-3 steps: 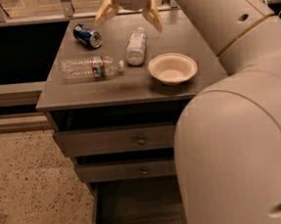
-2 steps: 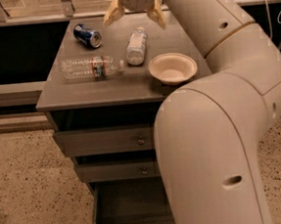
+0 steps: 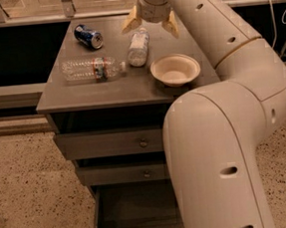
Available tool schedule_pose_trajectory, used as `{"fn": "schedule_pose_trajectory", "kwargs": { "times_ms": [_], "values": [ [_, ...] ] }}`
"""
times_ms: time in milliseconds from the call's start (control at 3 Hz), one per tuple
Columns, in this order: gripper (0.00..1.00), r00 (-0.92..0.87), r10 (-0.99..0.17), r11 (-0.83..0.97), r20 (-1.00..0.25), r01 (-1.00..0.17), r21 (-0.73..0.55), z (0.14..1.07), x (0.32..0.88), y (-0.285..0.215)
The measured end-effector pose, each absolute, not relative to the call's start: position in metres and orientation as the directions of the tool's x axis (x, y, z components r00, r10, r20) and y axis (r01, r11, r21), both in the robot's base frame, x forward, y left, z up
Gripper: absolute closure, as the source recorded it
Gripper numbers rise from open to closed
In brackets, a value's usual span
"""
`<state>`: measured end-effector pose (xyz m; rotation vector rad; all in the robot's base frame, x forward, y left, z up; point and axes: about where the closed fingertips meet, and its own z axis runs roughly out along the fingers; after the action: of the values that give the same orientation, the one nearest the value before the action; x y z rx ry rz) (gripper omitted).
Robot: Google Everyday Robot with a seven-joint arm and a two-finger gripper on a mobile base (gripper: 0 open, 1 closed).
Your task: Place blue plastic bottle into bottom drawer
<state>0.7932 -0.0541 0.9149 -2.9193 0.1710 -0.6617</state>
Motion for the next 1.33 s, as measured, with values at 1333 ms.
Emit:
{"fn": "schedule_pose_trajectory", "kwargs": {
  "times_ms": [1333],
  "values": [
    [0.32,0.926,-0.154,-0.979,0.344,-0.095,-0.182,0.846,0.827,-0.025]
  ]
}}
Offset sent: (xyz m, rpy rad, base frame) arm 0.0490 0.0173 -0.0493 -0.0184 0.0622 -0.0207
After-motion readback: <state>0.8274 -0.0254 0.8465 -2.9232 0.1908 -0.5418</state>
